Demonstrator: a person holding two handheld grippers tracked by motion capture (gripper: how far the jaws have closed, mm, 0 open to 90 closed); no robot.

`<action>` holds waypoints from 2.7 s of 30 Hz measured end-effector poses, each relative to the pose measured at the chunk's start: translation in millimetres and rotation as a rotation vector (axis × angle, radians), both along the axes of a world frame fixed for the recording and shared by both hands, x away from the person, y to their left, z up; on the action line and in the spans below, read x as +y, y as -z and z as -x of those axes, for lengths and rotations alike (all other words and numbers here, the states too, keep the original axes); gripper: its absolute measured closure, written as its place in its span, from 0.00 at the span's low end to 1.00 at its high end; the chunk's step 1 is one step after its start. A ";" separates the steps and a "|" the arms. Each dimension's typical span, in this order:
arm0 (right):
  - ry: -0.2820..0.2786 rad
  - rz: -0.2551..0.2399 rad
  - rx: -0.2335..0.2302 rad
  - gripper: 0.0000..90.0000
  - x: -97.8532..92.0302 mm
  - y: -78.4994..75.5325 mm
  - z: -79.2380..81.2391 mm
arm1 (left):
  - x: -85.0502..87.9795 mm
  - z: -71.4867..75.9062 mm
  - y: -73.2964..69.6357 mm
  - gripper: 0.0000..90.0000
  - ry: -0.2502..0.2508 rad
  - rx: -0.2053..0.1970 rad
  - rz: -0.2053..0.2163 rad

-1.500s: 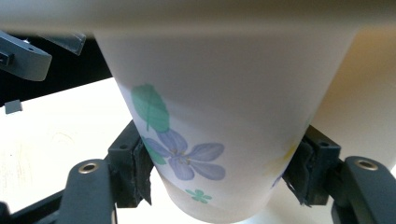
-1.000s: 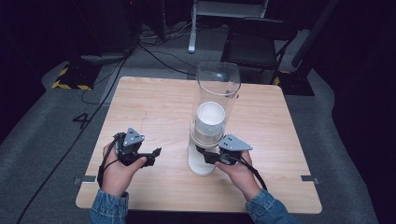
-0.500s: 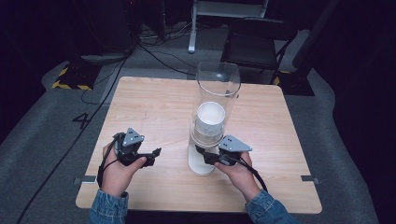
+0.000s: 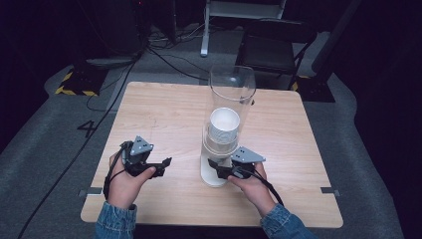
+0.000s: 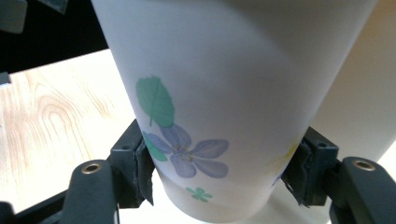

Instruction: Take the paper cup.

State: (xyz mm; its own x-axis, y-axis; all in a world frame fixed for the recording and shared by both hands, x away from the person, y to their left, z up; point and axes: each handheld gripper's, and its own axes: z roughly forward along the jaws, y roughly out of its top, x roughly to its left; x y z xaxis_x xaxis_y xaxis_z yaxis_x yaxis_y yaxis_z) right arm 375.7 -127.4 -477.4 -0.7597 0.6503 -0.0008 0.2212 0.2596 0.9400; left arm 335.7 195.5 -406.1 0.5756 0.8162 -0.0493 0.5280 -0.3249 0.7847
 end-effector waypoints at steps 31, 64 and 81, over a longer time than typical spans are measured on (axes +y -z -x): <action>0.002 0.137 0.118 0.38 -6.4 23.0 9.6 | -9.7 -11.5 0.9 0.25 0.029 0.004 0.004; 0.131 0.148 0.136 0.38 -60.1 12.7 15.6 | -21.9 -28.3 0.3 0.24 0.069 0.000 -0.008; 0.252 0.051 0.103 0.38 -101.4 -13.7 1.1 | -16.7 -25.0 1.9 0.24 0.050 0.004 -0.001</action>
State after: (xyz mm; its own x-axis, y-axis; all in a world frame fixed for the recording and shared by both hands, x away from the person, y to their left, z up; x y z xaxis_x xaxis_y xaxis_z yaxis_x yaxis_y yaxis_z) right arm 374.6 -228.8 -463.7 -0.5720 0.8197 0.0306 0.3783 0.2306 0.8965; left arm 360.7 178.7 -408.0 0.6157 0.7863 -0.0510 0.5139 -0.3517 0.7824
